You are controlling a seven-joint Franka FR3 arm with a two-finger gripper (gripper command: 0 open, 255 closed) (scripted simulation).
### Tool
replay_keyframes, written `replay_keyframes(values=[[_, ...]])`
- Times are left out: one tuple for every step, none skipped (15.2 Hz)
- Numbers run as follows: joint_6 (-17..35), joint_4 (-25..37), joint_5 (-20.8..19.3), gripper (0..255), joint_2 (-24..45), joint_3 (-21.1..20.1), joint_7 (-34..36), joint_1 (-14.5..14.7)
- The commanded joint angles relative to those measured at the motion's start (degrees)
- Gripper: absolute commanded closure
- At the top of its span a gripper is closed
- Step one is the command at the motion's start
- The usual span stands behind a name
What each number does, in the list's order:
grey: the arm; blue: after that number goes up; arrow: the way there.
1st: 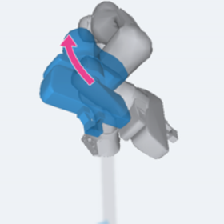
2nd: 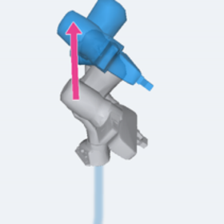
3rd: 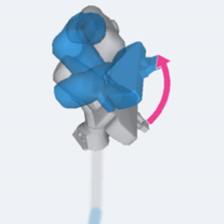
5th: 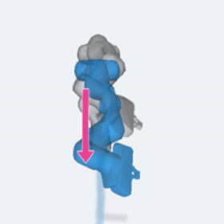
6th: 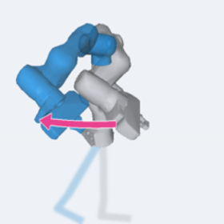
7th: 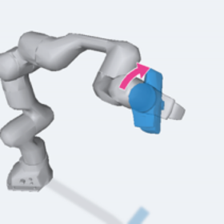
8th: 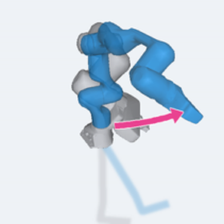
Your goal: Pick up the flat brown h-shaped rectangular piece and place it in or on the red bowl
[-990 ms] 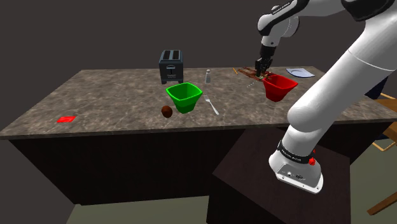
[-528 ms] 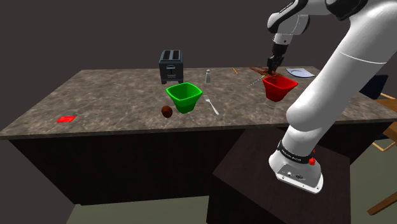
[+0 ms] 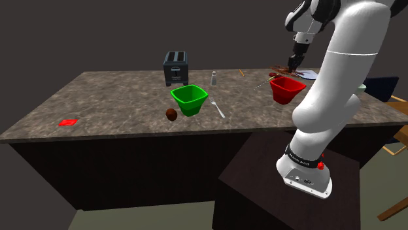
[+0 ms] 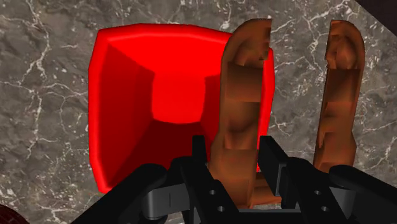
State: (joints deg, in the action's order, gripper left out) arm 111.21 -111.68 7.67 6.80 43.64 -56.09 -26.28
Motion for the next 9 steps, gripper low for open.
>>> replay_keyframes(values=[[-1.07, 3.42, 2.51, 255, 3.71, 0.93, -4.25, -2.45], [-1.87, 5.53, 3.86, 255, 5.76, 1.12, -6.09, -3.83], [-2.71, 7.70, 5.16, 255, 7.78, 1.17, -7.80, -5.33], [-2.04, 7.21, 5.38, 255, 8.04, 1.01, -7.96, -5.46], [-1.37, 6.74, 5.63, 255, 8.32, 0.90, -8.15, -5.54], [-0.70, 6.28, 5.89, 255, 8.63, 0.80, -8.34, -5.61], [-0.05, 5.84, 6.17, 255, 8.94, 0.69, -8.54, -5.69], [0.60, 5.41, 6.46, 255, 9.27, 0.58, -8.75, -5.77], [1.25, 4.99, 6.76, 255, 9.60, 0.47, -8.96, -5.86]])
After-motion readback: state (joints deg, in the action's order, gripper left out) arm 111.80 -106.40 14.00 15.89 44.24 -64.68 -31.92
